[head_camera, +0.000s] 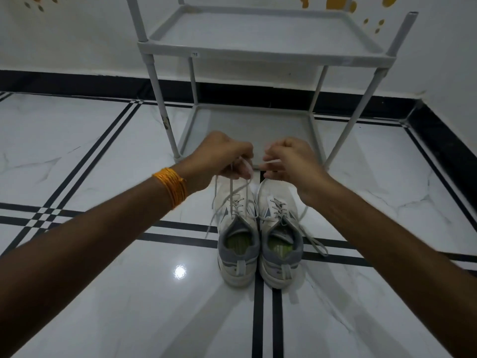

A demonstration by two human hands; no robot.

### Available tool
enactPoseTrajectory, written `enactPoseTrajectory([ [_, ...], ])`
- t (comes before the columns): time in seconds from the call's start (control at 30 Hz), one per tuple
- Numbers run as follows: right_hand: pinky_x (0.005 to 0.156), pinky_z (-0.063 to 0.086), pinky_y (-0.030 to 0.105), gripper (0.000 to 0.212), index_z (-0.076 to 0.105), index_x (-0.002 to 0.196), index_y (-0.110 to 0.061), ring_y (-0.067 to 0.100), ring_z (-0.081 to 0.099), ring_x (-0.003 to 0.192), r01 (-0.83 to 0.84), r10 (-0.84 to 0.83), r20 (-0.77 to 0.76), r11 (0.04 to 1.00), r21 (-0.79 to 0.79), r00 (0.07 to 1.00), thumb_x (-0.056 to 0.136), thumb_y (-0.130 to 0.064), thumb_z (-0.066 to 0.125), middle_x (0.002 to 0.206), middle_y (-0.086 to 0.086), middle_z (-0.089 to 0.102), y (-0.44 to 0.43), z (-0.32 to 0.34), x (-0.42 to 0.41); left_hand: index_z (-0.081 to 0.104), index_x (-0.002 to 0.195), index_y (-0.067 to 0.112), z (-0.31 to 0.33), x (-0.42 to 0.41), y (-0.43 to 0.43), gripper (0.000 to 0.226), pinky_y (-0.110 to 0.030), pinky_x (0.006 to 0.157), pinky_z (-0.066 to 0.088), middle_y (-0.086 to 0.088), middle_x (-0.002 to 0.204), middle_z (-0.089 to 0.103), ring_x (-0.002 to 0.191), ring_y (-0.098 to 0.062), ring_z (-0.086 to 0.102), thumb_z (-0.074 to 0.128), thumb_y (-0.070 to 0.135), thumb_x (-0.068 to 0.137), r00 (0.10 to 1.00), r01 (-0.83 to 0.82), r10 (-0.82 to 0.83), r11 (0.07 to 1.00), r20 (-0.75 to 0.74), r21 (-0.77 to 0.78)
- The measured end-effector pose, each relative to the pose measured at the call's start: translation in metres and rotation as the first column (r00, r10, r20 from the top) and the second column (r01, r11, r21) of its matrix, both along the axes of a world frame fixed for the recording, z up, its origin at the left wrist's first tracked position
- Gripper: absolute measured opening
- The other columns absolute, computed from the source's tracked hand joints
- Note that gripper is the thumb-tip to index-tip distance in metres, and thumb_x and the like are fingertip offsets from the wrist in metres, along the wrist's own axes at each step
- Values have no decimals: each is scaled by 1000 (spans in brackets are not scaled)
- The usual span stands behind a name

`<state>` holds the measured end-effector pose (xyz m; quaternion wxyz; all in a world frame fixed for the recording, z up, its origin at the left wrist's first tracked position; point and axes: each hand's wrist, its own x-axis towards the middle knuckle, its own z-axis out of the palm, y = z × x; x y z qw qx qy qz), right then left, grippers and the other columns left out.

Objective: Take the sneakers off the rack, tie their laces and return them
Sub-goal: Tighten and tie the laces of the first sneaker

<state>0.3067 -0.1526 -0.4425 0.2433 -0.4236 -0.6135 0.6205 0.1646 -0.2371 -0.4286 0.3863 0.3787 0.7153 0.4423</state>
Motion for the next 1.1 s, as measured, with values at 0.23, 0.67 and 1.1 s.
enactPoseTrajectory([
  [0.23, 56, 54, 28, 25, 55, 108, -7, 22, 72, 71, -262, 262, 16, 960, 96, 965, 87, -10, 69, 88, 15, 72, -16, 5, 1, 70, 94, -2, -1, -4, 3, 34, -33, 70, 61, -17, 83, 75, 75, -26, 75, 55, 28, 92, 996, -8, 4, 999, 89, 43],
  [0.67, 65, 58, 36, 4, 70, 72, -8, 27, 68, 67, -435, -219, 786, 733, 523, 578, 72, -4, 71, 75, 11, 73, 51, -81, 58, 74, 80, 6, -114, -86, -51, 21, -33, 73, 53, -14, 79, 74, 74, -29, 66, 78, 26, 79, 546, -109, -122, 971, -829, -215],
  [1.1, 71, 52, 32, 15, 73, 92, -19, 20, 65, 84, -622, 105, 760, 651, 435, 641, 82, -29, 68, 92, 1, 71, -17, -89, 14, 68, 111, 14, -137, 3, -46, 21, -27, 80, 50, -6, 109, 71, 94, -21, 63, 60, 19, 93, 726, 184, -224, 974, -651, -129],
])
